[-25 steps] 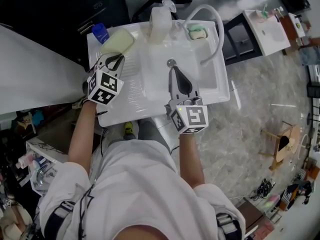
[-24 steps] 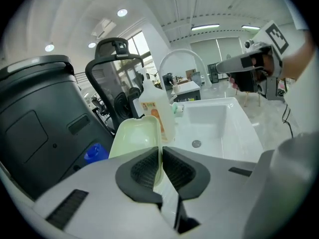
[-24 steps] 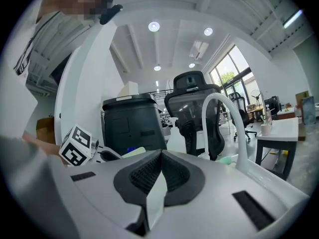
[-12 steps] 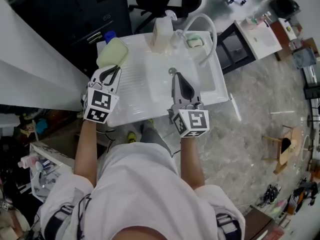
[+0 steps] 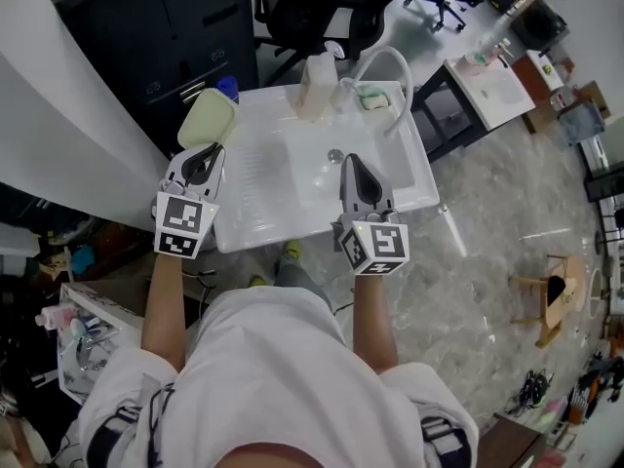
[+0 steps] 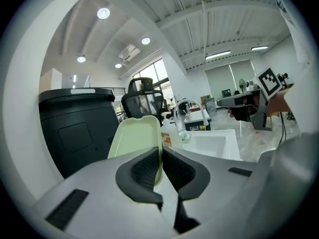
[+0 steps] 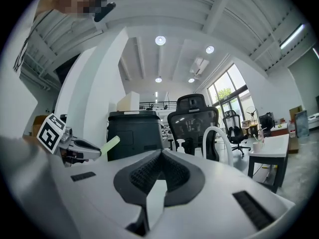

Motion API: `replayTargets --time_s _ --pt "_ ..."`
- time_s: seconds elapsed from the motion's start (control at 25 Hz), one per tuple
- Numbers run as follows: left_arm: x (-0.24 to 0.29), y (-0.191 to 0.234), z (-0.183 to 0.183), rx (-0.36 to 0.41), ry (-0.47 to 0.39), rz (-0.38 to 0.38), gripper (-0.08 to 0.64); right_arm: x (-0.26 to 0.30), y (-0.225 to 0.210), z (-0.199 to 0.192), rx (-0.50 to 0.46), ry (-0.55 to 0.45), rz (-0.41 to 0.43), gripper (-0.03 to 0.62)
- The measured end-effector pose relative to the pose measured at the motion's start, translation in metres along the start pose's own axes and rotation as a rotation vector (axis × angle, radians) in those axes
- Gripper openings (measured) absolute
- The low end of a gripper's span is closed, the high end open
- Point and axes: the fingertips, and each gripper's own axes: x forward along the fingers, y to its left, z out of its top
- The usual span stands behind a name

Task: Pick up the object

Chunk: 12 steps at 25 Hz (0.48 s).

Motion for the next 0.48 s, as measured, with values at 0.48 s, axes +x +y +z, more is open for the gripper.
replayTargets --time_s 0.48 --pt "-0.064 0.009 0.010 -0.009 -0.090 0.056 0.038 -0.034 0.021 0.010 -0.030 -0.028 -0.015 0.006"
